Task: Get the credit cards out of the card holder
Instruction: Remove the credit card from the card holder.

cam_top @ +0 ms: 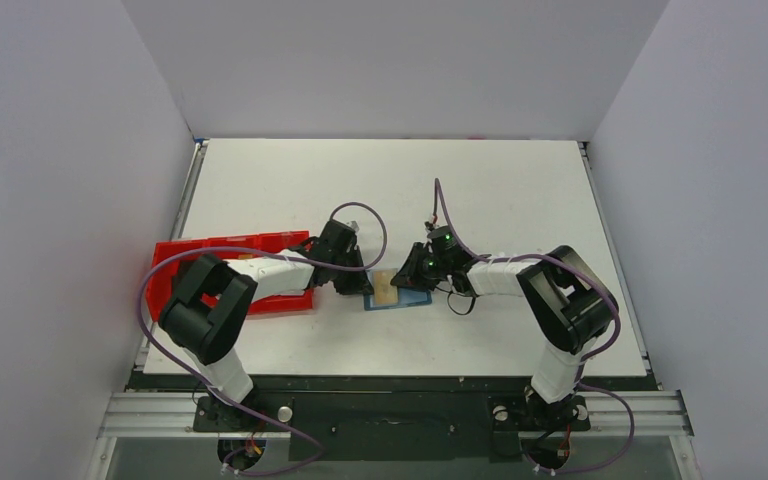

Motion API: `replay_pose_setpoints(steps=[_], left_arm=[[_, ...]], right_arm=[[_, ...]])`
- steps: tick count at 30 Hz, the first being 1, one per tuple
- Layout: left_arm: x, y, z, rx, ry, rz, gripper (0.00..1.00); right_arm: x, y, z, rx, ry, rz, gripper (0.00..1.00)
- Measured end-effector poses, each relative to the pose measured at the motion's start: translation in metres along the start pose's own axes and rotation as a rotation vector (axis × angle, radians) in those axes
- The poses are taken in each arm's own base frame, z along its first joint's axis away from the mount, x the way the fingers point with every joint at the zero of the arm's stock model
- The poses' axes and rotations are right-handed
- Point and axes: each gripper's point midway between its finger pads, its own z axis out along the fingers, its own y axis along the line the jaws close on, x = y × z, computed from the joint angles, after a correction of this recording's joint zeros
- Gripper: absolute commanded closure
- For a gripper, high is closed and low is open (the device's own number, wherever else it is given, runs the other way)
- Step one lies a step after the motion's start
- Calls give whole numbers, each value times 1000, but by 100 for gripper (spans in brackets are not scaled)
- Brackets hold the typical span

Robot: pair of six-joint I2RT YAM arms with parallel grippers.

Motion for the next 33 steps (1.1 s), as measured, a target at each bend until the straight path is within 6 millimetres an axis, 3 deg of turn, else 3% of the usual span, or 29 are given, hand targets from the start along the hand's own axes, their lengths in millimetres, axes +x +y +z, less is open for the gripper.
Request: replay_pose_setpoints(steps=[6,8,33], left_arm=[[0,0,0,1,-1,-13,100],[0,0,0,1,-2,-16,100],[0,-4,3,37,-38,-34,100]], right_arm=[[-1,0,0,-3,-6,11,93],[-1,-1,-1,-5,-8,16,100],[-3,-6,-11,-23,-3,40,100]])
